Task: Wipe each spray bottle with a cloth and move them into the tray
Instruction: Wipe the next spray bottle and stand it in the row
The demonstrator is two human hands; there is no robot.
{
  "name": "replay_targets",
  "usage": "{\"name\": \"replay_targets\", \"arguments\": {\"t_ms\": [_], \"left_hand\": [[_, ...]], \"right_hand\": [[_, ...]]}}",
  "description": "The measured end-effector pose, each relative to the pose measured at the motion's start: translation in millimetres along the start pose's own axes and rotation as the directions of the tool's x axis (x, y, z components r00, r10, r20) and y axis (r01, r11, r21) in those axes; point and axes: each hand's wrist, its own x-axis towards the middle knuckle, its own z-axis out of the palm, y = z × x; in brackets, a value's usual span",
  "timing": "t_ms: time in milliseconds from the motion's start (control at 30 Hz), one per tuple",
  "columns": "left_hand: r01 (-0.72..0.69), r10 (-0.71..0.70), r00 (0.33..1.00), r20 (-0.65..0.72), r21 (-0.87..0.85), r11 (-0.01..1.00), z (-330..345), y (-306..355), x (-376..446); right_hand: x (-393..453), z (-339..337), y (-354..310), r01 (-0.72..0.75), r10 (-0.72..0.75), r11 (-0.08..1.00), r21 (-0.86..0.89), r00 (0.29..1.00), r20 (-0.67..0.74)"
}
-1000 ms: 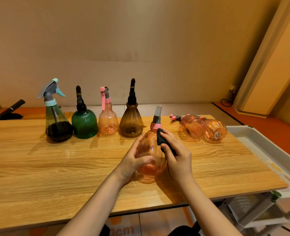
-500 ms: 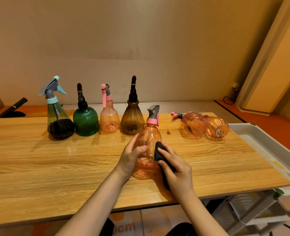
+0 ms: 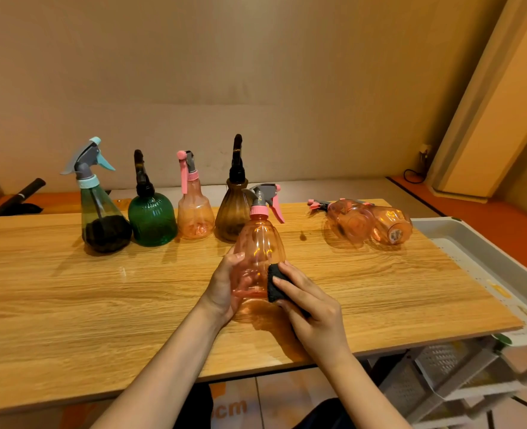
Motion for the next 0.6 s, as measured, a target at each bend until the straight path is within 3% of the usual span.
{"name": "replay_targets", "arguments": {"t_ms": [300, 600], "left_hand": [[0.021, -0.022, 0.999, 0.045, 0.03, 0.999, 1.2, 2.8, -4.1], [0.028, -0.034, 0.997, 0.069, 0.089, 0.996, 9.6, 7.9, -6.3]], "right_hand": [[1.9, -2.1, -1.2, -0.073, 0.076, 0.997, 0.035, 0.994, -0.081], [2.0, -1.9, -0.7, -0.039, 0.039, 0.999, 0.007, 0.996, -0.084]]}}
